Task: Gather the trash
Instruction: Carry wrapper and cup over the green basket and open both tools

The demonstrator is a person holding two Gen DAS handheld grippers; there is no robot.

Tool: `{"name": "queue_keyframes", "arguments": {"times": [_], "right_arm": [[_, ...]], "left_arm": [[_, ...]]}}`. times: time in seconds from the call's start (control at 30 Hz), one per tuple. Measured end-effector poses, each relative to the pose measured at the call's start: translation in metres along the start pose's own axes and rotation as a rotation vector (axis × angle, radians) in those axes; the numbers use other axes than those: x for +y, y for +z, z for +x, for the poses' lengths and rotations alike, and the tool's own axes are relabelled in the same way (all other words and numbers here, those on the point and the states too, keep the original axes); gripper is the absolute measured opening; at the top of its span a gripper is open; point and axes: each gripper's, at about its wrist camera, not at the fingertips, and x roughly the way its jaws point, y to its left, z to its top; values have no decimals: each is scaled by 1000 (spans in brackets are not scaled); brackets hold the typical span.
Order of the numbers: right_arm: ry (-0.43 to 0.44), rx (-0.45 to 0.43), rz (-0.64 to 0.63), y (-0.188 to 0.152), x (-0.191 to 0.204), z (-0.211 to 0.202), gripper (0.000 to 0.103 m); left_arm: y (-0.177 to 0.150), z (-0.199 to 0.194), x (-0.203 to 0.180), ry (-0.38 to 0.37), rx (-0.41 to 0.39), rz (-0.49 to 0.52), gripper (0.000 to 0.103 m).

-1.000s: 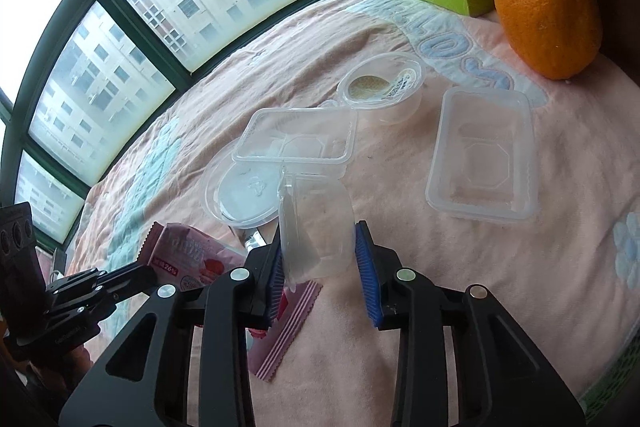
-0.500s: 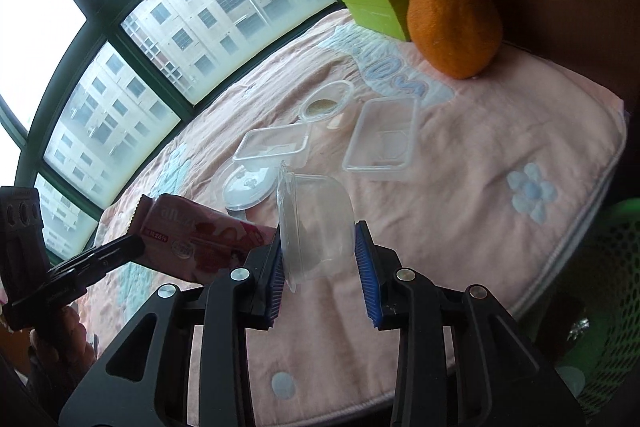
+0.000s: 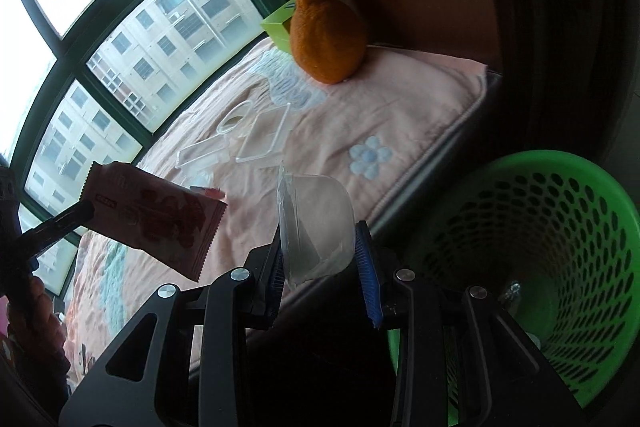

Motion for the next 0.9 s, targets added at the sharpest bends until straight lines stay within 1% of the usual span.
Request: {"name": "queue_keyframes", "arguments": {"times": [0.17, 0.3, 0.43, 0.67, 0.7, 0.8, 0.9], "right_arm": [[-47, -21, 45, -8, -31, -21, 33], [-99, -21, 76, -17, -54, -35, 34], [-162, -15, 102, -27, -78, -49, 34], [-242, 17, 132, -43, -107, -60, 35], [-241, 20, 141, -45, -110, -61, 37], [-245, 16, 160, -50, -118, -66, 47], [-249, 5, 165, -53, -123, -71, 49]], "left_arm": [[5, 15, -27, -55, 20, 30, 3], [7, 33, -53, -106, 45, 59, 3], [6, 53, -83, -154, 74, 92, 3], [-6, 86, -123, -202, 140, 137, 3], [-7, 91, -126, -205, 151, 140, 3], [-14, 106, -137, -208, 189, 152, 3], [-20, 120, -146, -210, 213, 164, 3]]}}
